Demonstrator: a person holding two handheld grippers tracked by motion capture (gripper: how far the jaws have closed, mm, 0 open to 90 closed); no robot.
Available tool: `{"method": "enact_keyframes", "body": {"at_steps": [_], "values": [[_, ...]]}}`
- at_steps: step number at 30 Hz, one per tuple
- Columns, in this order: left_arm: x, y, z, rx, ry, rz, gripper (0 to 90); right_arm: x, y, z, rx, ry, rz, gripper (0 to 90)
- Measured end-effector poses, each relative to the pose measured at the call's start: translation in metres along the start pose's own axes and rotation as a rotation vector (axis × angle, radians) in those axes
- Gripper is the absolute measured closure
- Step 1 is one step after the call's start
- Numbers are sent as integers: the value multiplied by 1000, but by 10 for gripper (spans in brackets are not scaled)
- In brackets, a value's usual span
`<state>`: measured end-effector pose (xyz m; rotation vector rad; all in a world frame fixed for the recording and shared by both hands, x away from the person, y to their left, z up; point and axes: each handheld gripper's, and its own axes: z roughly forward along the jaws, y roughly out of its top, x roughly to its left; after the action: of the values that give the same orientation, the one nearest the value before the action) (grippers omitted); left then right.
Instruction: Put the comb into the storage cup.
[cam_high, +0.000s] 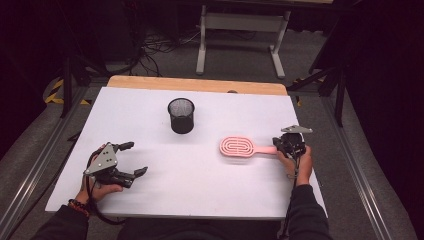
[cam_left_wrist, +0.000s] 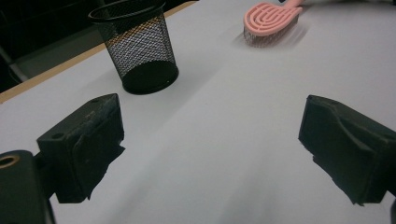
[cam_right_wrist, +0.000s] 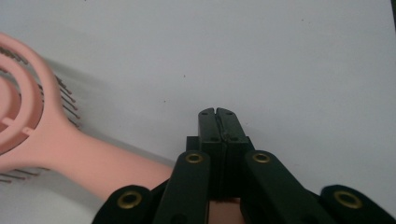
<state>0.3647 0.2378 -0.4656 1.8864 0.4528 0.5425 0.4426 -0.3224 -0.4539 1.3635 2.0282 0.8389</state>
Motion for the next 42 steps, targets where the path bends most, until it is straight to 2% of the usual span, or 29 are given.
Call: {"method": "enact_keyframes", "body": {"at_steps": [3,17,27,32,42], "values": [[0,0,0,3,0,4,74,1,-2,0,24,7,-11,900],[-1,1,-1,-7,-4,-9,71,10,-9,-5,57,40,-54,900],[-1,1,-2,-6,-4,-1,71,20,-11,-9,75,65,-75,900],[0,1,-5,-16,10,-2,76,26,-12,-11,82,64,-90,900],[-1,1,-6,-13,5,0,78,31,-14,-16,80,62,-107,899]]}}
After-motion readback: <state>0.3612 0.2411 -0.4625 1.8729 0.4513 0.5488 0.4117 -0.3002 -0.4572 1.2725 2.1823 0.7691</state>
